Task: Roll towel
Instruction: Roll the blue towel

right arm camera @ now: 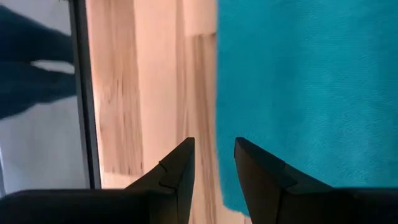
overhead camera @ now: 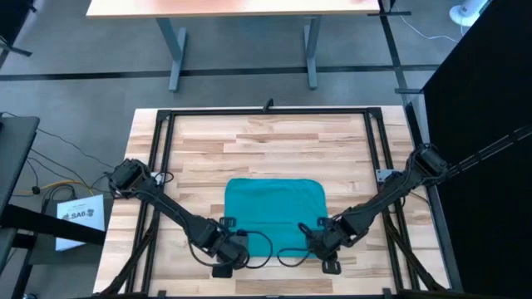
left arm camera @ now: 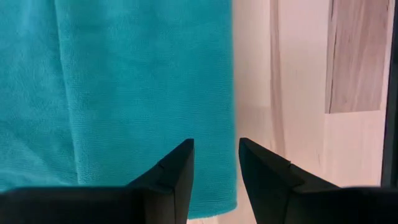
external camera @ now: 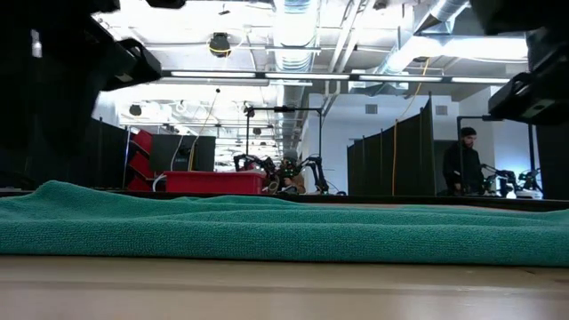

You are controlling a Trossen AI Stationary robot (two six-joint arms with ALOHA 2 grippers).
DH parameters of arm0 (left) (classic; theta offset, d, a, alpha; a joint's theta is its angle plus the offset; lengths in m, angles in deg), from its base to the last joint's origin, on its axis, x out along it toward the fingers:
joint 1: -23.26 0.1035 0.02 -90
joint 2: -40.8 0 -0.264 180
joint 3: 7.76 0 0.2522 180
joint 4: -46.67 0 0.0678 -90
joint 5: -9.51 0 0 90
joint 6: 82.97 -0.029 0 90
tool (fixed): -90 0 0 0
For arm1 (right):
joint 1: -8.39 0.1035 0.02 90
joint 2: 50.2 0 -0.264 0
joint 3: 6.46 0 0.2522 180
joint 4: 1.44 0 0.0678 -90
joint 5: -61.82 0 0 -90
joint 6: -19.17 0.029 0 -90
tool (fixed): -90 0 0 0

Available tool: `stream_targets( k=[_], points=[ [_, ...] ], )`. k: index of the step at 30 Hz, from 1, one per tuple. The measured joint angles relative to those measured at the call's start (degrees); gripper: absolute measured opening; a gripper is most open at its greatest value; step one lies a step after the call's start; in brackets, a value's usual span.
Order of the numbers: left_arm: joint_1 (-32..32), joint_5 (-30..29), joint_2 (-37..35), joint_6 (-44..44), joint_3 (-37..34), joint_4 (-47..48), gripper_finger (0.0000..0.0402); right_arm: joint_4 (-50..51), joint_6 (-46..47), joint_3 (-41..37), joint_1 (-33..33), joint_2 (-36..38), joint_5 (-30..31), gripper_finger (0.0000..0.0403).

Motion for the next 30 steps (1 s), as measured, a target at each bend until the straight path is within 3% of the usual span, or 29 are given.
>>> stream_targets(
  k=[13, 30],
  points=[
    [-2.65, -4.34, 5.46, 1.49, -0.04, -1.82, 0.0113, 3.85, -0.12, -0.37, 3.24, -0.02, 6.37, 0.0103],
    [-2.93, -6.72, 5.83, 3.23, -0.02, -3.02, 0.0113, 0.56, 5.33, 0.02, 5.25, -8.87, 5.20, 0.0103]
  ],
)
